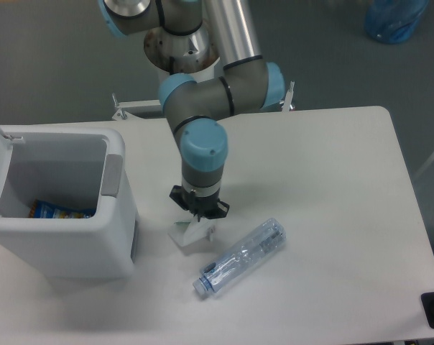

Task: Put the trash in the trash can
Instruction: 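Lower the gripper and close it on the white paper item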

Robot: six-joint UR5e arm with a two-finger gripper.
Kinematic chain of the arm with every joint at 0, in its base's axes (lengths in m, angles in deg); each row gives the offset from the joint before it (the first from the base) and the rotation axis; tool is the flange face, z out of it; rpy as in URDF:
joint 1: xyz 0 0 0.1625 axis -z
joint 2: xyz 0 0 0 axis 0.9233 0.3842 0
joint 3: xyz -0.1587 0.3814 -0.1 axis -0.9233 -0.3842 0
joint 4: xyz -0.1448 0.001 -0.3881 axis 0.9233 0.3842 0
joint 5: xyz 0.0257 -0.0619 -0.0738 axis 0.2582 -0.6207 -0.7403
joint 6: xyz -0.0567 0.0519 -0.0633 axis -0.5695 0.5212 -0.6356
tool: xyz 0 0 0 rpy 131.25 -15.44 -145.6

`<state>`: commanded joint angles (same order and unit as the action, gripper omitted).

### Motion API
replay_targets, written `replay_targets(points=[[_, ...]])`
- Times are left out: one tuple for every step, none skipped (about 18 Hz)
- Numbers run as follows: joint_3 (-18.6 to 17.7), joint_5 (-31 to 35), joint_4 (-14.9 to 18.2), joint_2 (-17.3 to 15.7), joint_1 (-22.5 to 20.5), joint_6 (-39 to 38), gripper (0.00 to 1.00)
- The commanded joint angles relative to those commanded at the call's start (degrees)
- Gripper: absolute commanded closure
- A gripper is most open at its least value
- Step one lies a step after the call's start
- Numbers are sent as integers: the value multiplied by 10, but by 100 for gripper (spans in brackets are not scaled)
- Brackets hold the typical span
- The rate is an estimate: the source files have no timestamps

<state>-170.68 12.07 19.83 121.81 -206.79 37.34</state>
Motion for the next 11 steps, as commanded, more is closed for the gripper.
replay_targets(points=[[11, -13, 18, -4, -6, 2, 100], [23, -24, 34, -4, -15, 3, 100], [37, -34, 52, -11, -25, 4, 100], [52, -48, 69, -15, -31, 4, 100], [68, -62, 84, -16, -33, 4, 100], [86, -76, 100, -16, -38, 3, 100], [103, -91, 118, -17, -42, 3, 100], [119, -111, 133, -19, -49, 1, 100], [134, -138, 148, -29, -57, -2, 100], [148, -169, 161, -36, -62, -3, 100], [163, -201, 171, -43, -65, -9, 100]])
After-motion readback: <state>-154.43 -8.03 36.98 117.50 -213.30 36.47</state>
